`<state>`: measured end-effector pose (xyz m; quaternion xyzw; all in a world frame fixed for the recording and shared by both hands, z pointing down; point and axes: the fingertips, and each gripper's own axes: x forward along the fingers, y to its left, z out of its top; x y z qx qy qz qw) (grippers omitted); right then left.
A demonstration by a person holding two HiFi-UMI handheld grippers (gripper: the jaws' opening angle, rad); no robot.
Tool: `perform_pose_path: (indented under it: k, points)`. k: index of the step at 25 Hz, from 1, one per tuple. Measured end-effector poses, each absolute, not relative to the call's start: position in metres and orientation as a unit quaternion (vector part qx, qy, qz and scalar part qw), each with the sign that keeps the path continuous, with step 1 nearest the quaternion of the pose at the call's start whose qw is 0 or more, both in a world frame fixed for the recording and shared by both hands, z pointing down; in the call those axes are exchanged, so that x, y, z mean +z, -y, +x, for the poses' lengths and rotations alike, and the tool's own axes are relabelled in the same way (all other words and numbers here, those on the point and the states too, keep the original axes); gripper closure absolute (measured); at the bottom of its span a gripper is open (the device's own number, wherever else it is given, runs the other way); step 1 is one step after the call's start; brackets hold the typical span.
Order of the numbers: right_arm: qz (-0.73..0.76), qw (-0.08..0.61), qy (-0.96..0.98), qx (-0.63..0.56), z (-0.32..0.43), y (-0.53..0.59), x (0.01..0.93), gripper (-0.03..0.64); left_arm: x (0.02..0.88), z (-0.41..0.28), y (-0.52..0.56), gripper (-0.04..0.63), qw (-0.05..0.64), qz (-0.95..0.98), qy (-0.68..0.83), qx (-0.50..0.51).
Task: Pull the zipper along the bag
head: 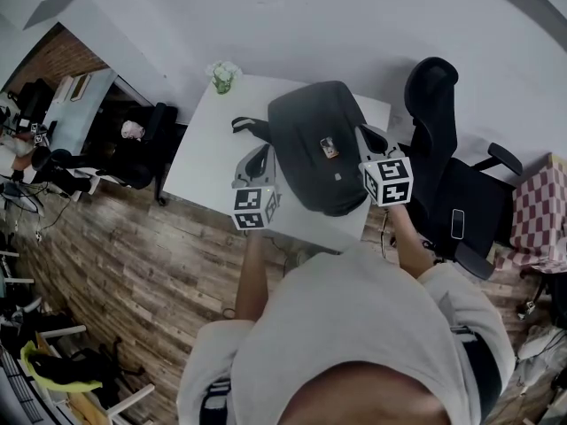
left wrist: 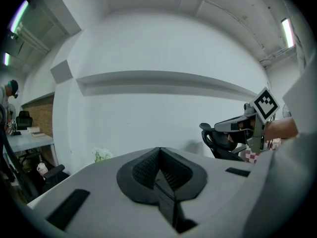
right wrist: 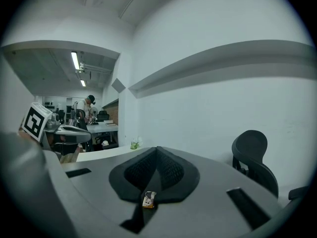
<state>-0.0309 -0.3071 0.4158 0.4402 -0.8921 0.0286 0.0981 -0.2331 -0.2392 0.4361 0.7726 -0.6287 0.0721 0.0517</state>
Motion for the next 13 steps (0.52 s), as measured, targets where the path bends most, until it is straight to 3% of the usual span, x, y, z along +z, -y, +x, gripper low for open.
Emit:
perform_pose_path:
  k: [13]
  points:
    - [0.442,0.111,0.890,0.019,-0.0328,0.3010,0.4206,0.604,0.4328,-0.2254,0.2386,0.569,0.045,0.778,0.623,0.073]
